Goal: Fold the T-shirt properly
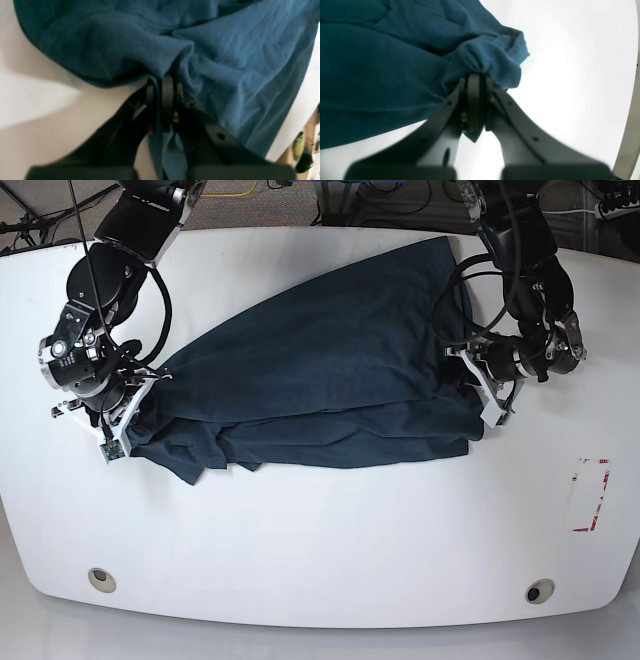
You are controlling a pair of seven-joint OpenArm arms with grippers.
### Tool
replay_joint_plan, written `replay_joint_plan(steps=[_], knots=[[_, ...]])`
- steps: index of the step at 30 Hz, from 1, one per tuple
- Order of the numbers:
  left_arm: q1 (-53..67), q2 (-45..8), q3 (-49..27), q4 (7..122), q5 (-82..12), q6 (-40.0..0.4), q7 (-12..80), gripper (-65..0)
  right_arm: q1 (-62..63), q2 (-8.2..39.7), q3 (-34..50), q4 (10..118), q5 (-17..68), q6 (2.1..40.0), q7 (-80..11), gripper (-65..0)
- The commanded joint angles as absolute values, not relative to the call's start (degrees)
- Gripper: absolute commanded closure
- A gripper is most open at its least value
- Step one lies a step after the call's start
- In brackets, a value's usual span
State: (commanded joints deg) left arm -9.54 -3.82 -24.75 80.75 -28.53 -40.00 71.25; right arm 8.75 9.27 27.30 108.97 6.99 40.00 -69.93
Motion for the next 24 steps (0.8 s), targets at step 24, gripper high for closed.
replay_joint_plan(steps=[24], knots=[[-31.25, -8.48, -24.92, 100.97, -28.35, -40.0, 77.58, -0.1, 27.3, 14.9, 27.21, 97.1, 6.99, 40.0, -70.9, 0.0]])
